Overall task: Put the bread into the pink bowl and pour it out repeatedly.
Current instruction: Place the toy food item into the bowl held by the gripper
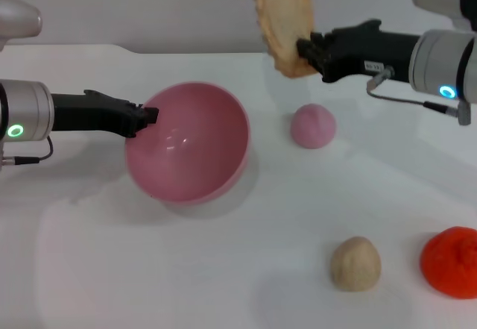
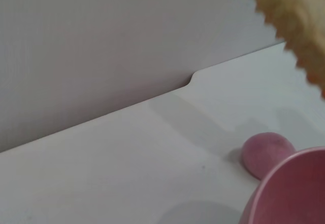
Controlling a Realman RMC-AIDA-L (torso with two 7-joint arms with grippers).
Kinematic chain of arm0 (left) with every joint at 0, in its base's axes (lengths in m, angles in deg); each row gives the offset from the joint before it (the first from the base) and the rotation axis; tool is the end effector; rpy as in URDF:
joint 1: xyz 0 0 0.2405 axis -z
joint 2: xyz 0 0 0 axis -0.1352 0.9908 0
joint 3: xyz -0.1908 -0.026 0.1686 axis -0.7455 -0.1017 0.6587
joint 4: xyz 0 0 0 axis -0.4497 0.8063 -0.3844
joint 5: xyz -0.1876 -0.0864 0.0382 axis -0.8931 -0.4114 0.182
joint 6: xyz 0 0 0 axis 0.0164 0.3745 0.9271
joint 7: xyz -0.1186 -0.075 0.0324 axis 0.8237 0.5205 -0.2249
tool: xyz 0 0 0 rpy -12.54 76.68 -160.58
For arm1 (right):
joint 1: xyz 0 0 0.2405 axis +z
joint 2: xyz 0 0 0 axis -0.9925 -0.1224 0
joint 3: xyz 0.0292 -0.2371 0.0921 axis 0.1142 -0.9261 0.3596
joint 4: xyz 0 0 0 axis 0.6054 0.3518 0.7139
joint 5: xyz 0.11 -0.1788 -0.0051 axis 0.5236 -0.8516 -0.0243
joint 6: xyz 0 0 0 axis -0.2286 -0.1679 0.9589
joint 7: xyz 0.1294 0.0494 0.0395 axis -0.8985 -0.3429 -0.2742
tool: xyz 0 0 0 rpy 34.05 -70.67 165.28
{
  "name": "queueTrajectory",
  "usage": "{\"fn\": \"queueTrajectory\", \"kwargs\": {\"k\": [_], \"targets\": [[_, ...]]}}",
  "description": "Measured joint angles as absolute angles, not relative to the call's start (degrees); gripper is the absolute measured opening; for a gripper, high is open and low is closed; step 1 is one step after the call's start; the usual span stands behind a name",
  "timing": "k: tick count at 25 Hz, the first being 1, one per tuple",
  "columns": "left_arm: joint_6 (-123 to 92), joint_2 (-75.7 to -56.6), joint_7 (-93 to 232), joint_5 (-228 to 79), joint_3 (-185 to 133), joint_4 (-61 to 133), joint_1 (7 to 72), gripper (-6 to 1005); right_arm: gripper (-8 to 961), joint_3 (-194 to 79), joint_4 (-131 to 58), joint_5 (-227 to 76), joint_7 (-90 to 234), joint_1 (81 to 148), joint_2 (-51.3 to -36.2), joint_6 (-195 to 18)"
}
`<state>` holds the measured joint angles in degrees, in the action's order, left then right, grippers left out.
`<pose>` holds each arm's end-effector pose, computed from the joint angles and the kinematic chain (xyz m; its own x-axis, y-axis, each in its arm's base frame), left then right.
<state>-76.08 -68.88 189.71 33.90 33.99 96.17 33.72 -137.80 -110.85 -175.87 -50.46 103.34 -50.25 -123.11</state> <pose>-0.2410 0.3741 0.0200 0.7427 0.5831 0.3292 0.6696 -0.6521 -0.3556 0.1557 0.3808 -0.0042 0.8436 -0.2980 -0.4467 -0.5153 -0.6834 -0.5172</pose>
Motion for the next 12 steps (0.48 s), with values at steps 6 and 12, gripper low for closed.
{"fn": "queueTrajectory", "kwargs": {"k": [6, 12], "targets": [[-75.66, -68.88, 189.71, 33.95, 34.26, 95.92, 33.72, 43, 104, -139.57, -117.21, -175.92, -49.33, 103.71, -50.30, -125.95], [-74.99, -68.76, 189.71, 33.96, 34.04, 95.35, 33.76, 43, 102, -145.01, -121.23, -175.64, -49.33, 104.64, -50.32, -127.57]]}}
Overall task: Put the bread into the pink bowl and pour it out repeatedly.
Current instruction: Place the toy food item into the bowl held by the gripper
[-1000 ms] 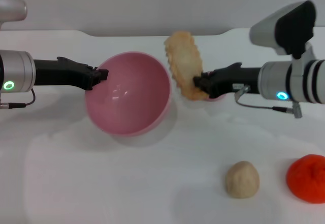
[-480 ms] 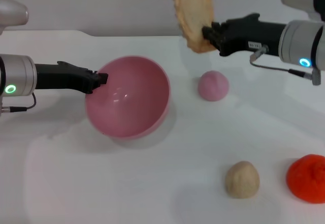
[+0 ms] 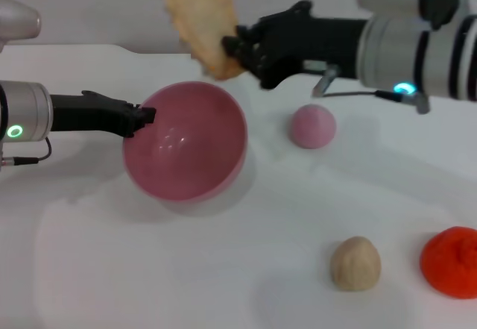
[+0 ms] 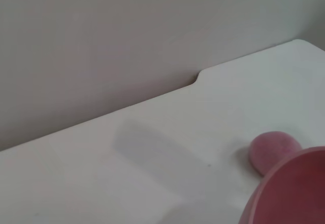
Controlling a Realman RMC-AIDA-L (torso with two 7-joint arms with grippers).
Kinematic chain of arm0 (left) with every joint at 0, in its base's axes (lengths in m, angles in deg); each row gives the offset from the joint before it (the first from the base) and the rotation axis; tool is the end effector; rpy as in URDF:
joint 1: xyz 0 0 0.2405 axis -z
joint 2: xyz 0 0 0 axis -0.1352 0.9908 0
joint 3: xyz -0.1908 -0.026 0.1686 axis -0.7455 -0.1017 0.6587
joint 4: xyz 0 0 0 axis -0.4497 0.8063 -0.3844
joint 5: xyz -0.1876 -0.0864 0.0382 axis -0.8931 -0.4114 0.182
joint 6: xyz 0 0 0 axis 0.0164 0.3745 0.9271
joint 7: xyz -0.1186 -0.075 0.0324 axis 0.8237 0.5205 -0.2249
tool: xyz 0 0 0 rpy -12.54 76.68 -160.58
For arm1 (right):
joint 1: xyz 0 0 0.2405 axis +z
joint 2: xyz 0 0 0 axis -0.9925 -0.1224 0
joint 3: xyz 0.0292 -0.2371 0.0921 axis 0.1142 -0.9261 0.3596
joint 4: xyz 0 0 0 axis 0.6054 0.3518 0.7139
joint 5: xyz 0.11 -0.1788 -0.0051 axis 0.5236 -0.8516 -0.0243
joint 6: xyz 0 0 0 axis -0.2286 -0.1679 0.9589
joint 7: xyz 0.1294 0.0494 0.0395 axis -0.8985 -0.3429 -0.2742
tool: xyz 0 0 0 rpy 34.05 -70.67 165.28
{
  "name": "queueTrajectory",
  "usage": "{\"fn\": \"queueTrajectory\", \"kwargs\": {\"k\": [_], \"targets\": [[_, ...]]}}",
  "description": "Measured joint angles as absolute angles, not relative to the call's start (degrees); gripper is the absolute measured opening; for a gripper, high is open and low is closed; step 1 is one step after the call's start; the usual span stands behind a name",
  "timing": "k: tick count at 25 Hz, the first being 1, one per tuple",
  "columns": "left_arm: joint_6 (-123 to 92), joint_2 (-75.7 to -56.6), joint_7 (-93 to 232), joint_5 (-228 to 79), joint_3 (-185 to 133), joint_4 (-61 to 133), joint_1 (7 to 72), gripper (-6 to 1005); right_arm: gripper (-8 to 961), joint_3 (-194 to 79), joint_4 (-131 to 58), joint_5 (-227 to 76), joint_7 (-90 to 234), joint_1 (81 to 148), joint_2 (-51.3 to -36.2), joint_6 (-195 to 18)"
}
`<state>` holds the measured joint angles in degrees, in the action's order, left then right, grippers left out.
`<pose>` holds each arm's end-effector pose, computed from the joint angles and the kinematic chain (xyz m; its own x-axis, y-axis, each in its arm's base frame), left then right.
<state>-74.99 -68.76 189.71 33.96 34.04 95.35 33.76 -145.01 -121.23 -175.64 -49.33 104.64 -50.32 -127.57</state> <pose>-0.2446 0.3755 0.0196 0.7367 0.5888 0.3327 0.6763 -0.6399 -0.3649 0.0857 0.3527 -0.0181 0.9101 -0.1063 -0.4004 -0.2994 -0.8369 -0.4582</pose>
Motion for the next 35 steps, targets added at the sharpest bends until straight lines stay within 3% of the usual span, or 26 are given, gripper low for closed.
{"fn": "queueTrajectory", "kwargs": {"k": [23, 34, 35], "targets": [[-74.52, -68.52, 189.71, 34.05, 34.05, 95.32, 34.84, 42, 125, -151.94, -112.79, -175.97, -49.34, 107.47, -50.09, -127.41], [-73.70, -68.53, 189.71, 34.11, 33.87, 94.77, 34.85, 43, 511, -153.11, -115.23, -176.03, -47.81, 106.72, -50.22, -127.88], [-73.51, -68.53, 189.71, 34.14, 33.87, 94.71, 34.84, 43, 511, -152.94, -115.94, -176.01, -46.83, 106.36, -50.29, -127.85]]}}
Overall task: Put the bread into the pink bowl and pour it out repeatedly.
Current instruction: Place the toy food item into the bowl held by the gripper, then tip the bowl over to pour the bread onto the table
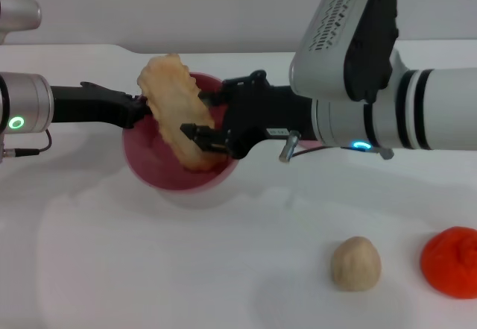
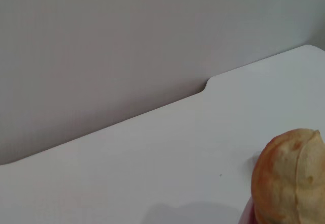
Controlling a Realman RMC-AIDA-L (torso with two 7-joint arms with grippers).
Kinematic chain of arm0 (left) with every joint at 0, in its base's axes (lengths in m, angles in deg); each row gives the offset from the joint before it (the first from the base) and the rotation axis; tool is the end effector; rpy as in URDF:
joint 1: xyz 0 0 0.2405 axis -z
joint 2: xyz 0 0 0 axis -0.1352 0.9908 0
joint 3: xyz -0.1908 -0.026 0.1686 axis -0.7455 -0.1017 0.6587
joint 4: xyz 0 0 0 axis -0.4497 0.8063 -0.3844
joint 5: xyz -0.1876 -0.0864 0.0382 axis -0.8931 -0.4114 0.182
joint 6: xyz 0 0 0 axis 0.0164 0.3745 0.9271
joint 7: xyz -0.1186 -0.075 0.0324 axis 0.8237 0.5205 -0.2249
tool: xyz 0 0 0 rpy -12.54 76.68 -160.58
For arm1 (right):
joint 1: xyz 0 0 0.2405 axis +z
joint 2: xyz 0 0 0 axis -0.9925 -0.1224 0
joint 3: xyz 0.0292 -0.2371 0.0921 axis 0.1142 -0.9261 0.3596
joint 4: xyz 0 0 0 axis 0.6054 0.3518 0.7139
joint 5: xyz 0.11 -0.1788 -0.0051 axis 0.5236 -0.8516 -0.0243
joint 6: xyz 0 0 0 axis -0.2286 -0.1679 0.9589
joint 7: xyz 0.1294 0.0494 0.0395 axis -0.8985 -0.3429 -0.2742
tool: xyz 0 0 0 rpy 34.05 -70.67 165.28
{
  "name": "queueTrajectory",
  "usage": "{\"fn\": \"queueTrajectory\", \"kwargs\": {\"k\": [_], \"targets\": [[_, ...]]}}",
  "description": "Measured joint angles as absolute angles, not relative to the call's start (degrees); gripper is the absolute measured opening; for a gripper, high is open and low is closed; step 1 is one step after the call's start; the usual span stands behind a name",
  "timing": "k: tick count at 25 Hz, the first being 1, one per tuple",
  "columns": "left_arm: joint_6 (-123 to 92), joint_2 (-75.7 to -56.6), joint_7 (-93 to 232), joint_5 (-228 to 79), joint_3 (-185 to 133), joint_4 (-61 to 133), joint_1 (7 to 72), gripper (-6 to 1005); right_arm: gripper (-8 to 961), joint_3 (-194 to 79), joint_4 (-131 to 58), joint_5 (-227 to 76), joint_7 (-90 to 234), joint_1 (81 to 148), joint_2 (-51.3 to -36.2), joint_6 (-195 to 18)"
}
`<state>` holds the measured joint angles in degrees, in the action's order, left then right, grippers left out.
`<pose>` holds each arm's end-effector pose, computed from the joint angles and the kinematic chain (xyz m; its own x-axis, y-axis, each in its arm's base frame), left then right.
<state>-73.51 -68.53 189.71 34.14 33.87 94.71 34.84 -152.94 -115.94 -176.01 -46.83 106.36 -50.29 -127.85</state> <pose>-0.2419 0.3827 0.0217 0.7426 0.5770 0.3400 0.6697 -0.6353 -0.3846 0.0916 0.3334 -0.0655 0.9524 -0.1014 -0.2874 -0.2067 -0.9079 -0.3647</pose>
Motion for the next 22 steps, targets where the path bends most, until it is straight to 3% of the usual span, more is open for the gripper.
{"fn": "queueTrajectory", "kwargs": {"k": [12, 18, 22], "targets": [[-72.53, -68.69, 189.71, 34.21, 34.31, 94.44, 34.84, 43, 512, -150.53, -119.58, -169.26, -33.88, 103.26, -50.75, -115.38], [-71.79, -68.91, 189.71, 34.19, 34.44, 93.71, 34.84, 43, 512, -150.38, -118.92, -137.44, -5.51, 98.66, -50.52, -109.17], [-71.24, -68.98, 189.71, 33.95, 34.55, 93.33, 34.91, 43, 513, -148.79, -114.98, -106.54, 23.53, 94.89, -50.38, -117.91]]}}
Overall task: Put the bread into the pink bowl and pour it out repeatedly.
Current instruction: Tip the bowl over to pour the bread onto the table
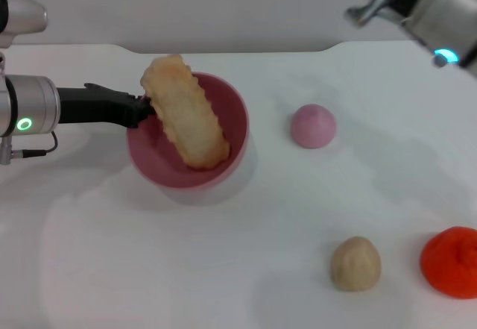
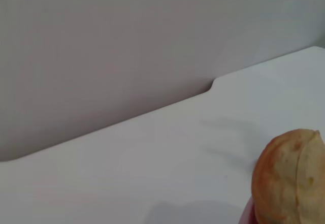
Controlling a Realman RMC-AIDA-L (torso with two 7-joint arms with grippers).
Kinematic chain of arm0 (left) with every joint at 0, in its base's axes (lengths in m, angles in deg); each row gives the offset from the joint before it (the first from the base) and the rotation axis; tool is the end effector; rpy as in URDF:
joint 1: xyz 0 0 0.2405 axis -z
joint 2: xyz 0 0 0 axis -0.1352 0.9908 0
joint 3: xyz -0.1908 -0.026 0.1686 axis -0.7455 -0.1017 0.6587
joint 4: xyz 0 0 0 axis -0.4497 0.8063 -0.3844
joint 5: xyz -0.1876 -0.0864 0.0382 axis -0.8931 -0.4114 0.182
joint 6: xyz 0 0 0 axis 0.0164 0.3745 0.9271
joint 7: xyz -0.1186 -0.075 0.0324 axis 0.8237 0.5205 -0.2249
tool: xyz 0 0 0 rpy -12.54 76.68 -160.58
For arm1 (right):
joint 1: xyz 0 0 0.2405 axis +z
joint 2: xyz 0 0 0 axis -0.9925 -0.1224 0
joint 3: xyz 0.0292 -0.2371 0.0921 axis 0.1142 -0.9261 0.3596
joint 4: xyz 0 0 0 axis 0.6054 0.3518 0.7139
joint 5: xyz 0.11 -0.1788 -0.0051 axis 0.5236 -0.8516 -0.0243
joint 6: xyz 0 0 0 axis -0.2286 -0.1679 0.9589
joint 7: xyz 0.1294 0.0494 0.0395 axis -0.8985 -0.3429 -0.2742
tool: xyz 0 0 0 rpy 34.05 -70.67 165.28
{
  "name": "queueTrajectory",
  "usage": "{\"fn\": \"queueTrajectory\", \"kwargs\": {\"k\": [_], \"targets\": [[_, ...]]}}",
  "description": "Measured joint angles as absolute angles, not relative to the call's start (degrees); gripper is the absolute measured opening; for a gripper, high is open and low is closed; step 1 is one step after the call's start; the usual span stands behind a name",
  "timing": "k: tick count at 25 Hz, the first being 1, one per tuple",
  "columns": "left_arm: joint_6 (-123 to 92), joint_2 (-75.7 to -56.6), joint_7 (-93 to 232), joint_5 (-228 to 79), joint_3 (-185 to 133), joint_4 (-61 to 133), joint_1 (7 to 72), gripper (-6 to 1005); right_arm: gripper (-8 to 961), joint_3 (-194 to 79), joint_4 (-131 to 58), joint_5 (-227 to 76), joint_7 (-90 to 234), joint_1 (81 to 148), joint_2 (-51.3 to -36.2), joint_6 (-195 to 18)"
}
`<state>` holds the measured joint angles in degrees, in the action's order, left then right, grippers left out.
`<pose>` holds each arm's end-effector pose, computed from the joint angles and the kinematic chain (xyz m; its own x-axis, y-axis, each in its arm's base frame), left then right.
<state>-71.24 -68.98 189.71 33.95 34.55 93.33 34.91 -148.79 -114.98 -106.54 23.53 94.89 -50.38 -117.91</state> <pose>-0.2446 0.3841 0.0152 0.7322 0.5846 0.3495 0.6810 -0.6193 -0.3908 0.0850 0.3404 0.0245 0.6545 0.3685 -0.6602 -0.2941 -0.6803 -0.6713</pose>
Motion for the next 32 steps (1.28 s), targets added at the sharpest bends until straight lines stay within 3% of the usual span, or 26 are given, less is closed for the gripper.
{"fn": "queueTrajectory", "kwargs": {"k": [4, 14, 21, 32], "targets": [[-70.29, -69.12, 189.71, 33.42, 34.77, 92.28, 35.83, 42, 513, -146.06, -103.83, -84.69, 42.88, 92.97, -50.23, -137.37], [-65.03, -69.15, 189.69, 27.29, 43.00, 91.88, 37.23, 43, 514, -133.05, -77.79, -68.93, 55.69, 91.42, -50.25, -167.03], [-57.94, -69.32, 189.68, 24.55, 51.27, 92.11, 39.22, 43, 514, -123.27, -65.13, -60.91, 58.65, 91.74, -50.07, -174.60], [-44.69, -69.50, 189.66, 22.33, 63.16, 92.65, 40.97, 42, 514, -120.13, -60.81, -60.64, 58.66, 91.38, -50.20, -176.78]]}}
